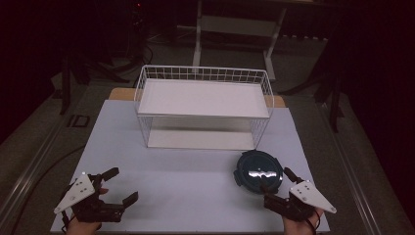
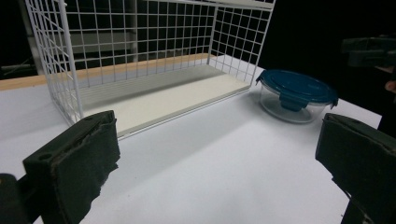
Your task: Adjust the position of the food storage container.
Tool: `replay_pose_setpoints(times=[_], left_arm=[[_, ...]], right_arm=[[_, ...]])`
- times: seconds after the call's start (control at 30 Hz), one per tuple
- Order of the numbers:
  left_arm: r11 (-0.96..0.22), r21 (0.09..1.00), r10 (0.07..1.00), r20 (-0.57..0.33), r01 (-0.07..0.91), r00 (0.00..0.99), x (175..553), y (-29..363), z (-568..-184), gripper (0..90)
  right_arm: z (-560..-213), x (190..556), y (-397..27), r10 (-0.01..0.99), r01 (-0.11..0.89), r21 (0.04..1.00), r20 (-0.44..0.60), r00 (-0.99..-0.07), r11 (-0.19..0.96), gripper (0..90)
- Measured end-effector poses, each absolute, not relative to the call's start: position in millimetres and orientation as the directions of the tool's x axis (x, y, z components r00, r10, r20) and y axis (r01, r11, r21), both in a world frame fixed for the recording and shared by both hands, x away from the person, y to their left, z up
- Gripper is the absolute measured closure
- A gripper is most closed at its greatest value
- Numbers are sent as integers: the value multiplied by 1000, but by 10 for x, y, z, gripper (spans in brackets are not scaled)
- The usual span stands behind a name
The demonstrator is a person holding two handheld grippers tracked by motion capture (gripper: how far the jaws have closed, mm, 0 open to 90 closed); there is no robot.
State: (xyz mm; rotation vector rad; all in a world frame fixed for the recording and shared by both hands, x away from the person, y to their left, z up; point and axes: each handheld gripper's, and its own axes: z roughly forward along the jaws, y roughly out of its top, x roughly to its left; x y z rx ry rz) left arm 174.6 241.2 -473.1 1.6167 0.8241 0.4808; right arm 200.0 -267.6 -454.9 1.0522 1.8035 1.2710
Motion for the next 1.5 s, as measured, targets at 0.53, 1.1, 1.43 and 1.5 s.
replay_pose_setpoints(times=[0.53, 1.1, 1.43, 1.5], left_arm=[[-50, 969, 738, -126, 240, 662, 1747, 2405, -4724, 0], [-42, 969, 737, -135, 244, 663, 1745, 2414, -4725, 0], [-42, 968, 734, -138, 247, 665, 1758, 2414, -4732, 0], [-43, 968, 734, -137, 246, 665, 1756, 2412, -4732, 0]], right_arm=[[-4052, 1939, -2613, 848, 156, 968, -89, -522, 198, 125], [-4076, 2508, -2873, 879, 255, 939, -89, -469, 231, 147], [-4302, 2820, -3078, 894, 334, 908, -86, -440, 252, 532], [-4374, 2882, -3117, 896, 354, 899, -84, -436, 257, 626]])
